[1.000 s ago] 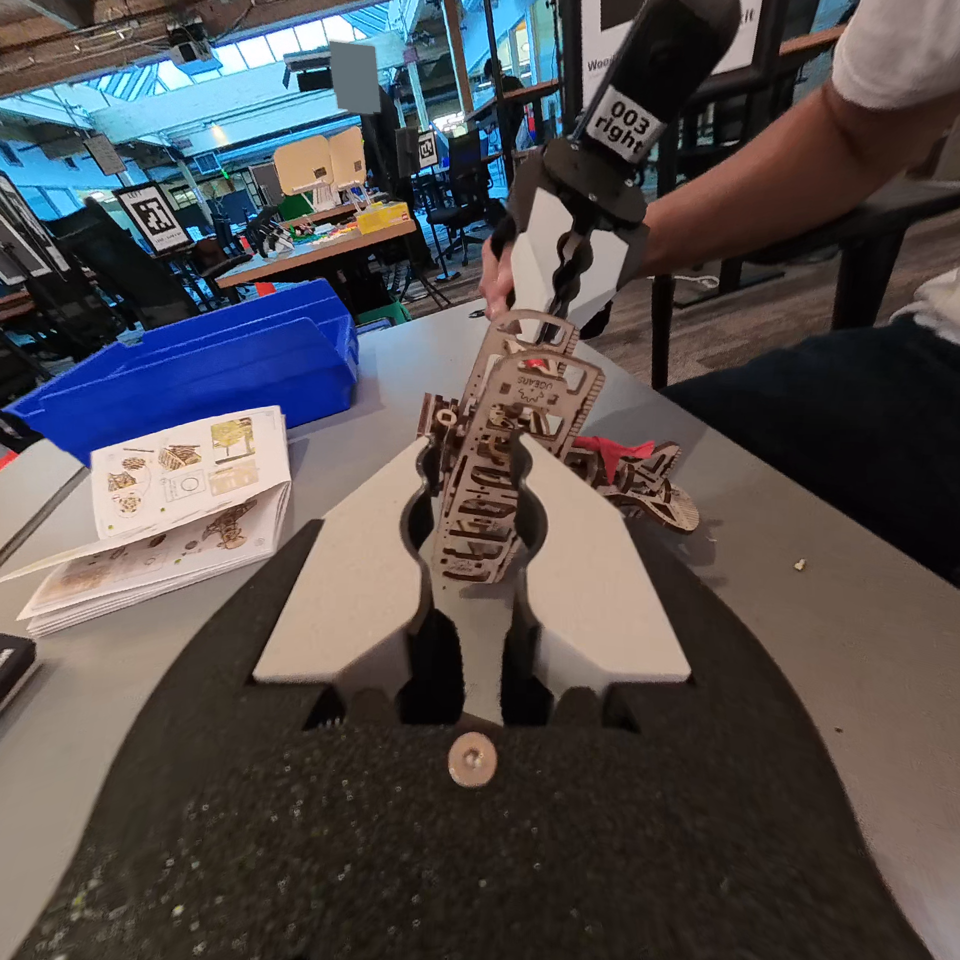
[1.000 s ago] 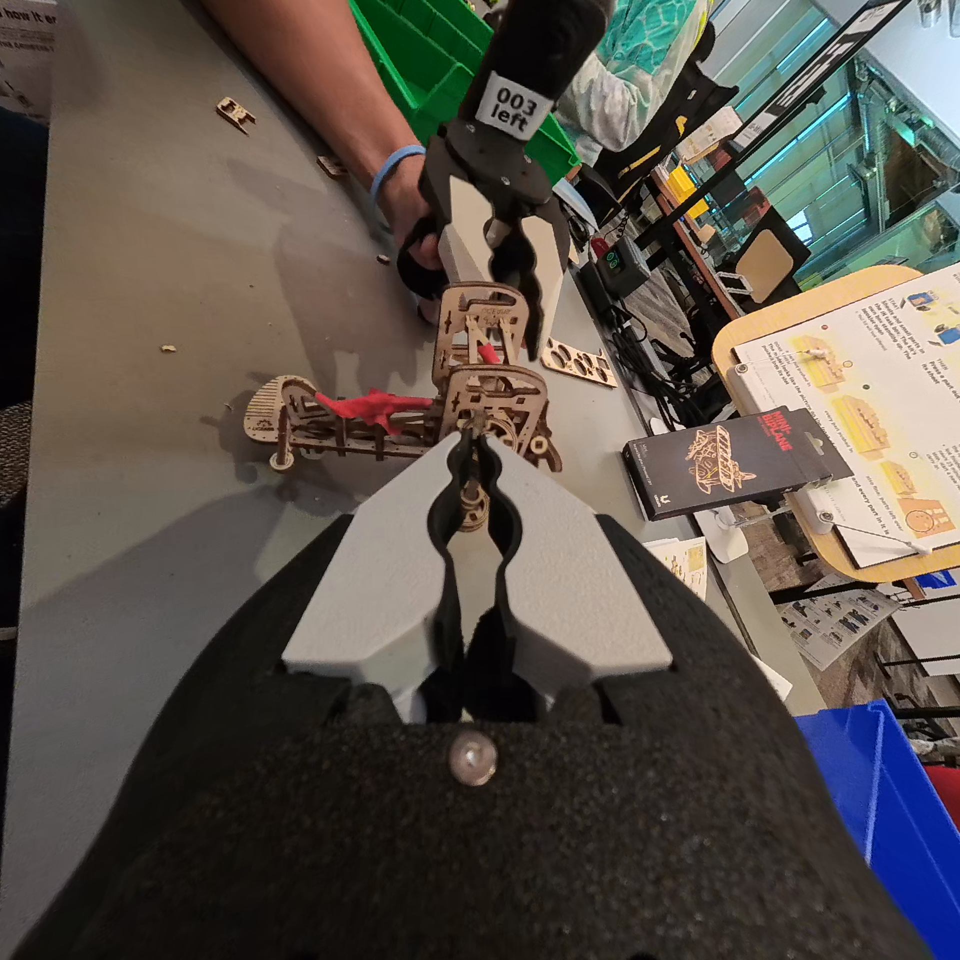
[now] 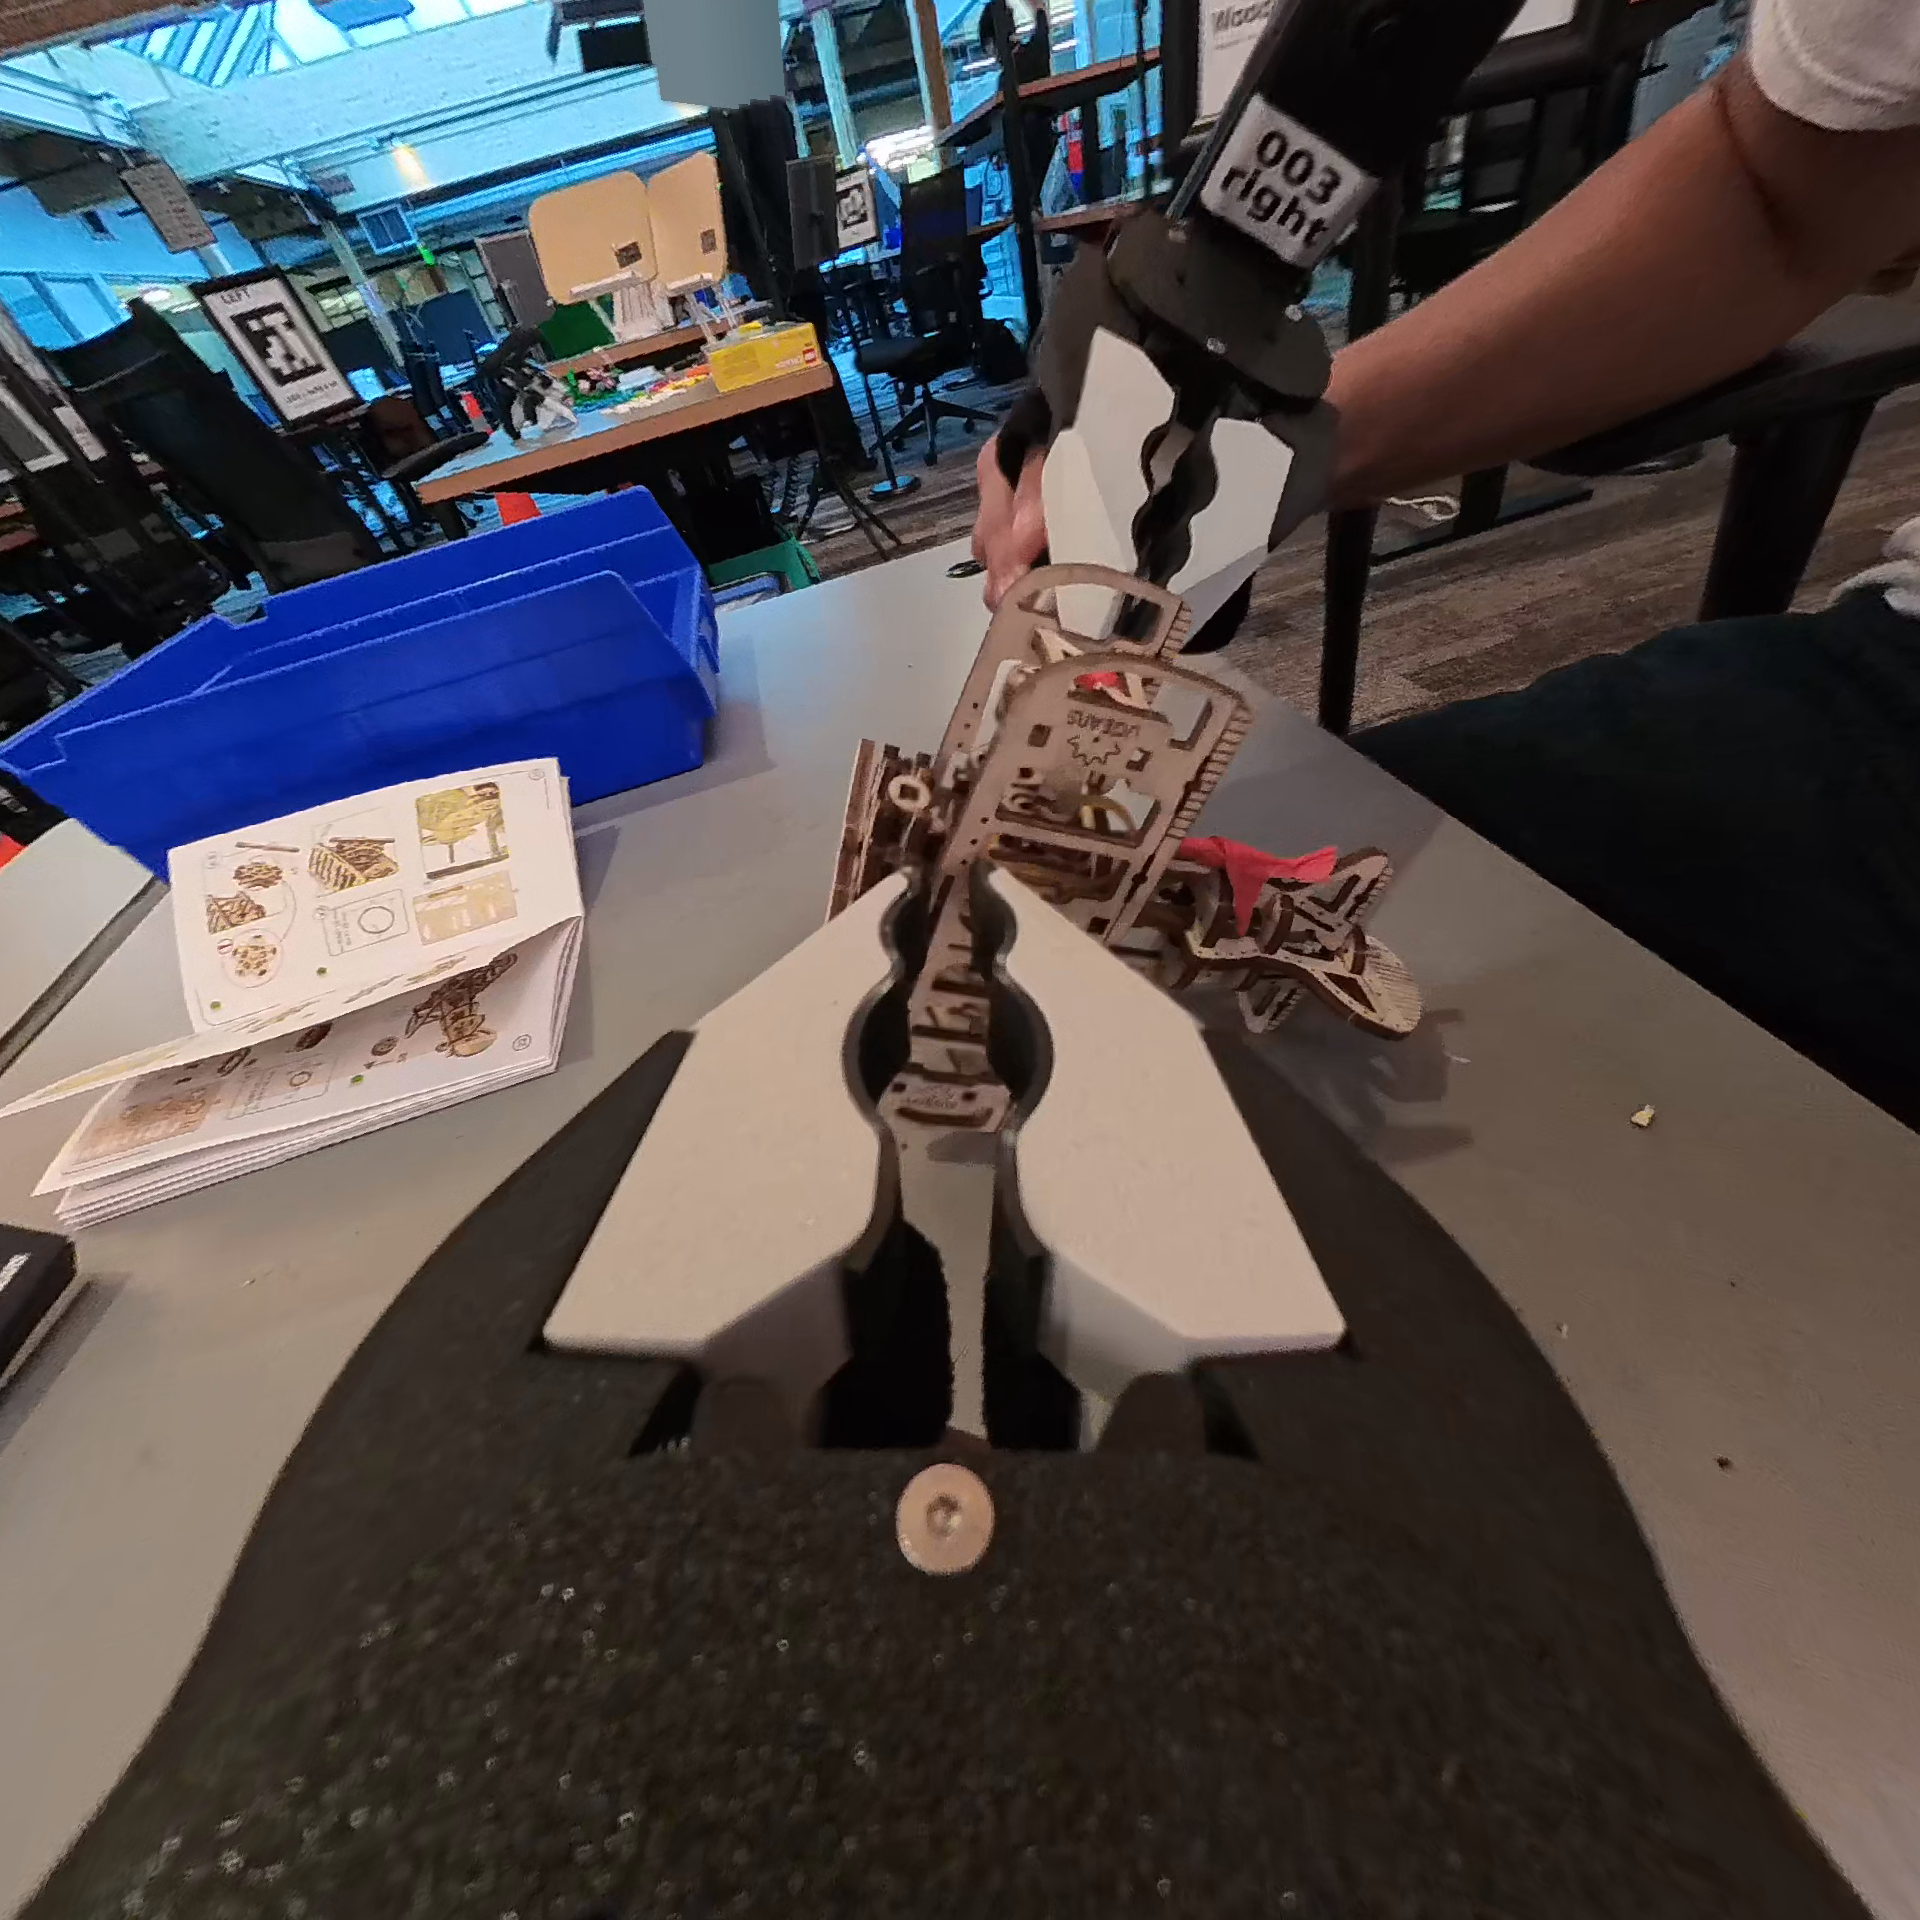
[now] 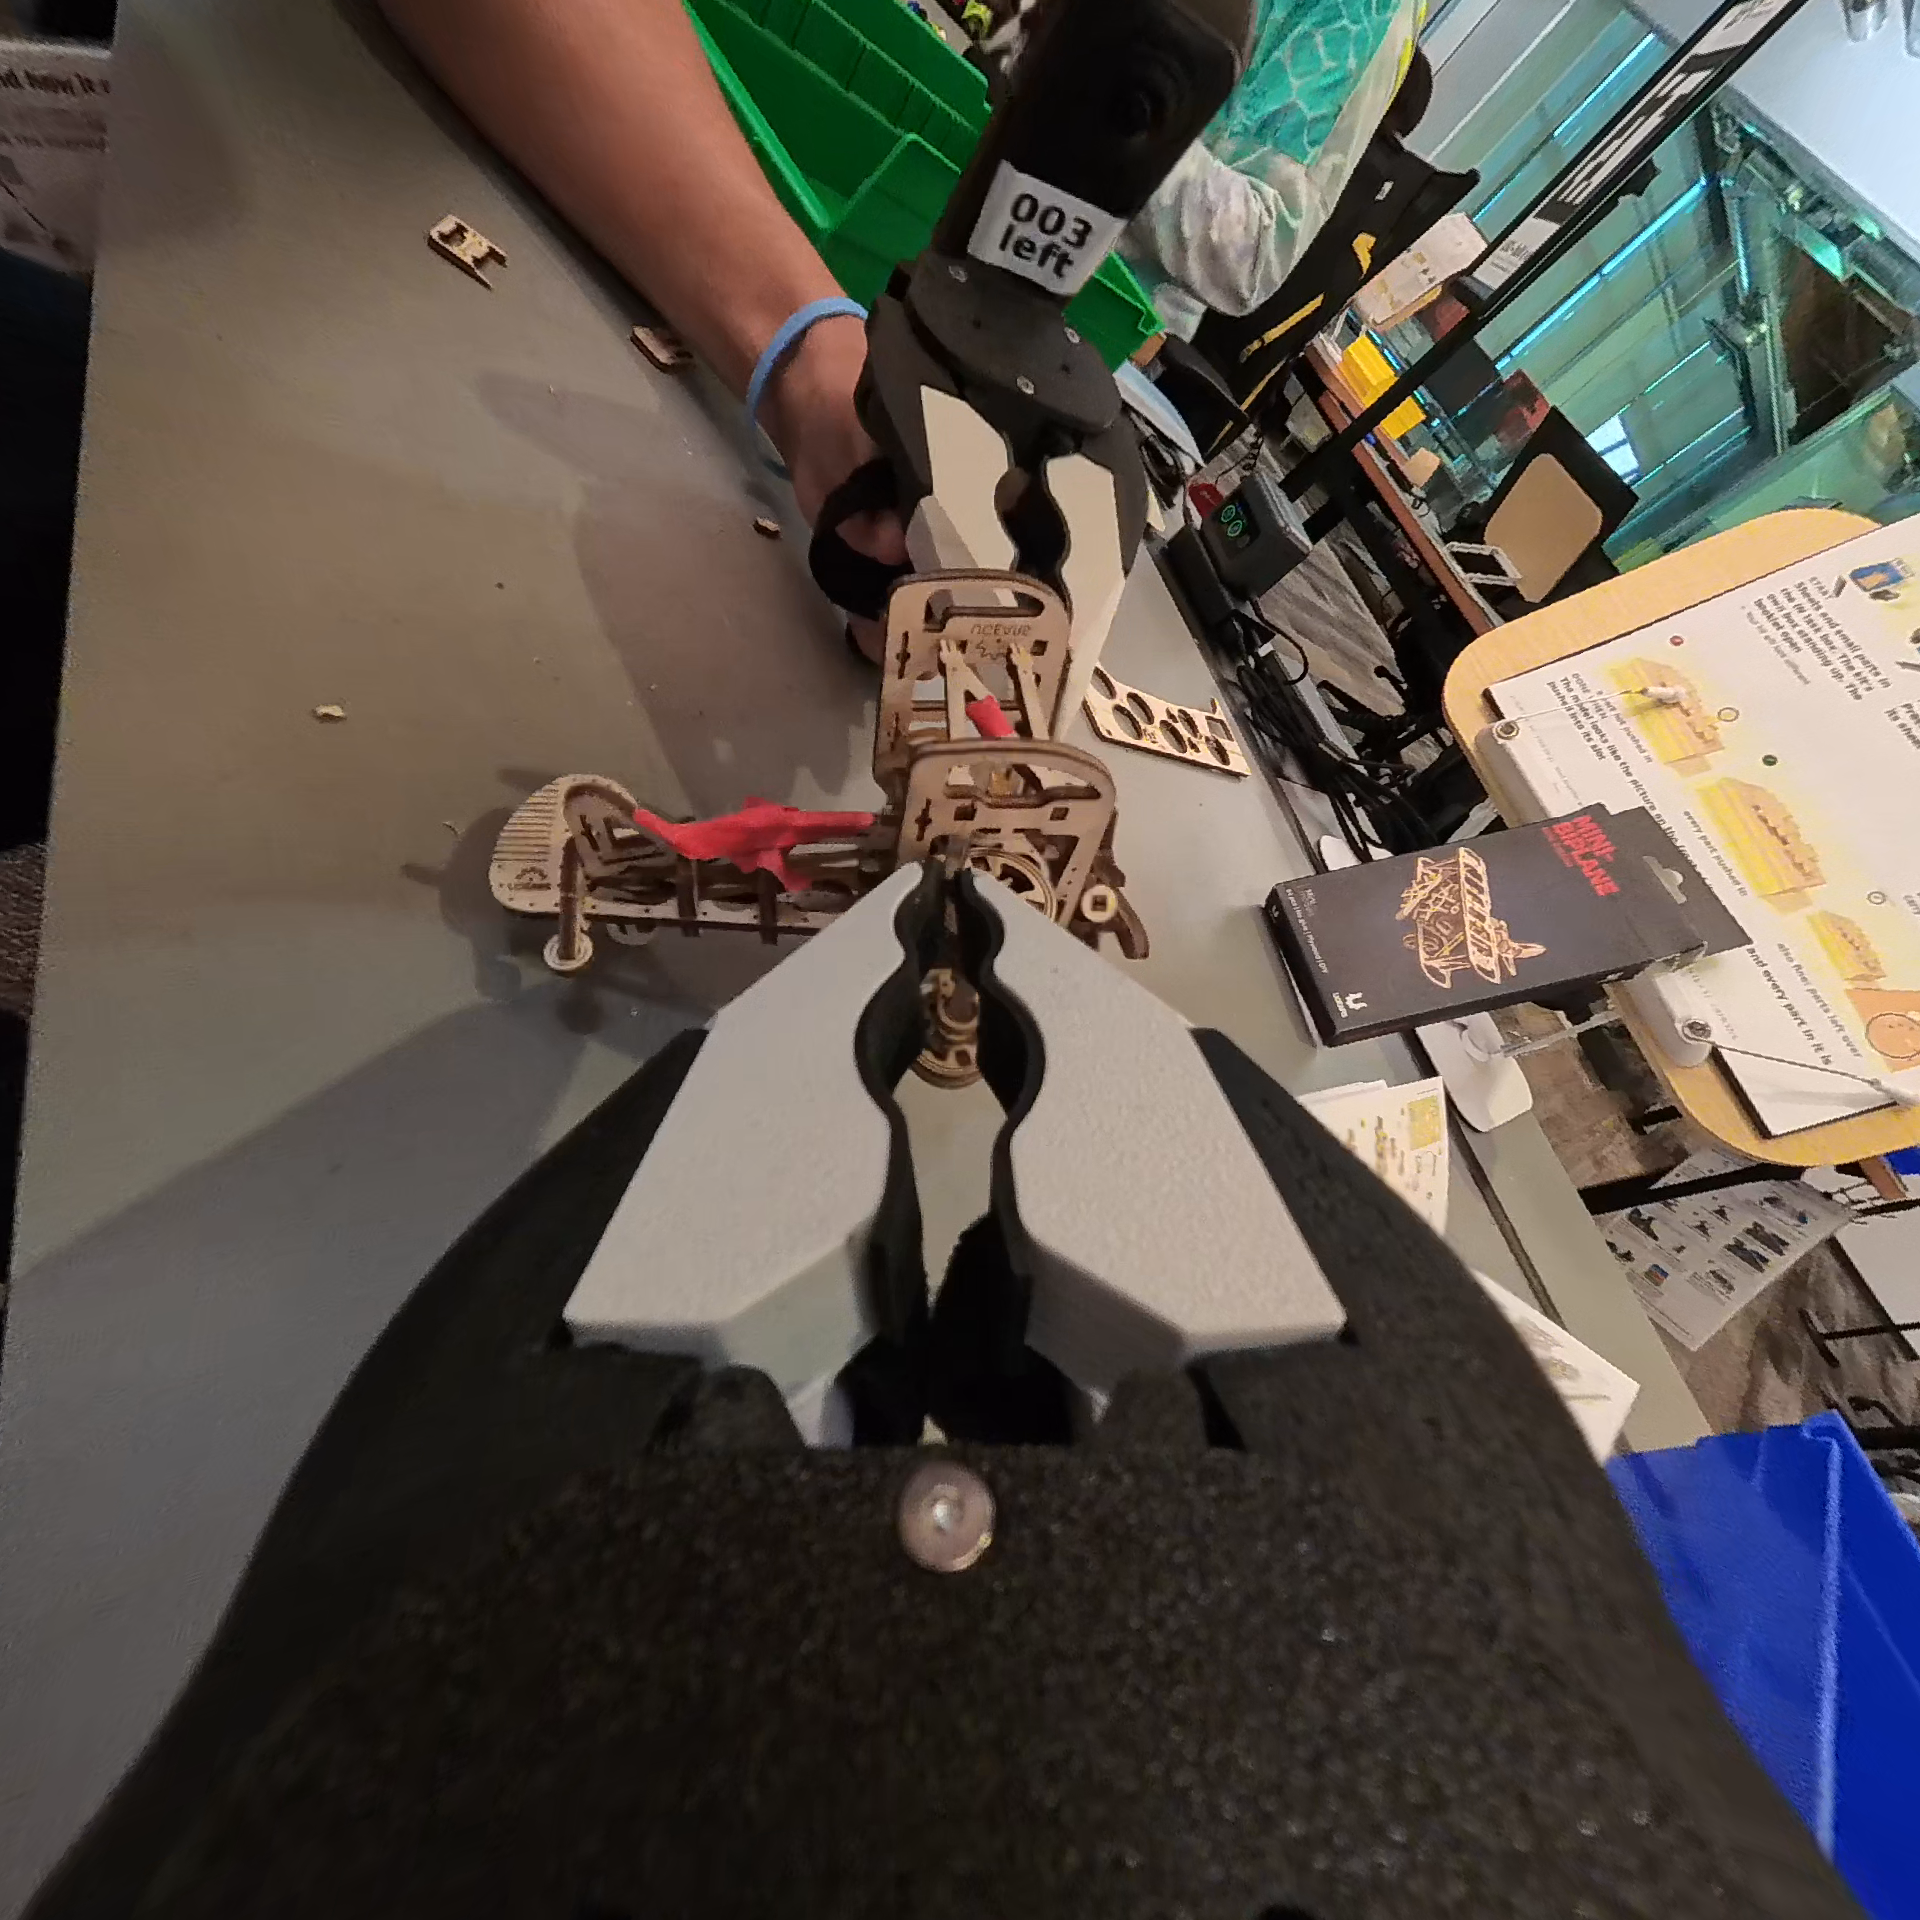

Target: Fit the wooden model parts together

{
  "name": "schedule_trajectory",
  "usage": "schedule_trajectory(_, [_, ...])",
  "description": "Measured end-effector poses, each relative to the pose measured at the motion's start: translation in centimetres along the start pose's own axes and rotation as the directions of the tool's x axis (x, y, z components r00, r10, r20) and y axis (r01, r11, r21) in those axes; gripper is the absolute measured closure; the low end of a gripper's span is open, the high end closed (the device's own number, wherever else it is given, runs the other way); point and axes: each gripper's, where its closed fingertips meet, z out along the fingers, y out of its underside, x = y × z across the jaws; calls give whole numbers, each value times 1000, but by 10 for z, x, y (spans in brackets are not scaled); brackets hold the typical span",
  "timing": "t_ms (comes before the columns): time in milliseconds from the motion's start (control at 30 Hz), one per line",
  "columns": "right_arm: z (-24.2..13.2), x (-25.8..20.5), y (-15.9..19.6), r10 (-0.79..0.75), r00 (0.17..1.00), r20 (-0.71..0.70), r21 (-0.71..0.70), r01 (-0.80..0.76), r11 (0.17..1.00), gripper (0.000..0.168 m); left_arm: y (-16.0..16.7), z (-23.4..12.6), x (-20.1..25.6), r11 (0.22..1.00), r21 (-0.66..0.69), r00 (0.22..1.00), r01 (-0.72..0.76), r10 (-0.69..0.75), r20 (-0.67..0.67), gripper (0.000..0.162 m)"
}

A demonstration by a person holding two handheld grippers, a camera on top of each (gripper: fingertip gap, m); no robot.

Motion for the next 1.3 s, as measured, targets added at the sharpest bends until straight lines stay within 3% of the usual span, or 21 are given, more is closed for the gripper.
schedule_trajectory(200, [4,0,-1,11,1000,6,18,-11,1000,168,7,-12,2,996,-61,997,66,-64,33,154])
schedule_trajectory(400, [5,1,-2,14,1000,-1,31,-14,999,168,9,-2,19,958,-115,961,263,-270,-54,142])
schedule_trajectory(767, [-4,-2,-6,10,1000,10,60,-11,998,168,6,-1,22,967,-94,969,239,-243,-39,162])
schedule_trajectory(967, [-15,-8,-3,-45,999,12,35,44,998,168,4,1,23,965,-99,968,243,-248,-38,162])
schedule_trajectory(1067, [-12,-8,-4,-57,998,13,36,56,998,168,4,4,27,941,-129,944,313,-323,-63,151])
schedule_trajectory(1300, [-10,-7,-5,-60,998,14,39,59,998,168,3,6,25,919,-126,923,375,-383,-46,149])
